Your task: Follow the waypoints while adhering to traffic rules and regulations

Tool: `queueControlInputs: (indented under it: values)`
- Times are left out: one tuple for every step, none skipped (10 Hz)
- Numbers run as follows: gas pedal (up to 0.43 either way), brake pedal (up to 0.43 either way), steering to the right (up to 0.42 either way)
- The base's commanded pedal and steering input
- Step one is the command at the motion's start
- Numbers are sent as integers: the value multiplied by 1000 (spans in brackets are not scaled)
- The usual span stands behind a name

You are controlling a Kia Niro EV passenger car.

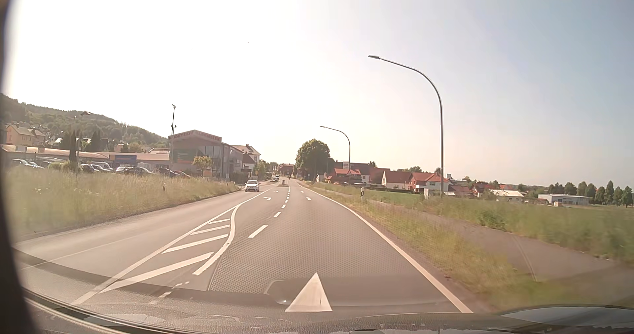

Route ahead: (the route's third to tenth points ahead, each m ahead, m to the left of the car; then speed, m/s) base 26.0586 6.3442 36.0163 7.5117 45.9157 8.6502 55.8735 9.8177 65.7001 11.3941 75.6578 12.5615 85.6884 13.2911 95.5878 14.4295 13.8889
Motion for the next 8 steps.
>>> queueControlInputs:
  values:
    - [130, 0, -25]
    - [130, 0, -23]
    - [130, 0, -22]
    - [130, 0, -22]
    - [130, 0, -21]
    - [130, 0, -20]
    - [130, 0, -18]
    - [130, 0, -18]
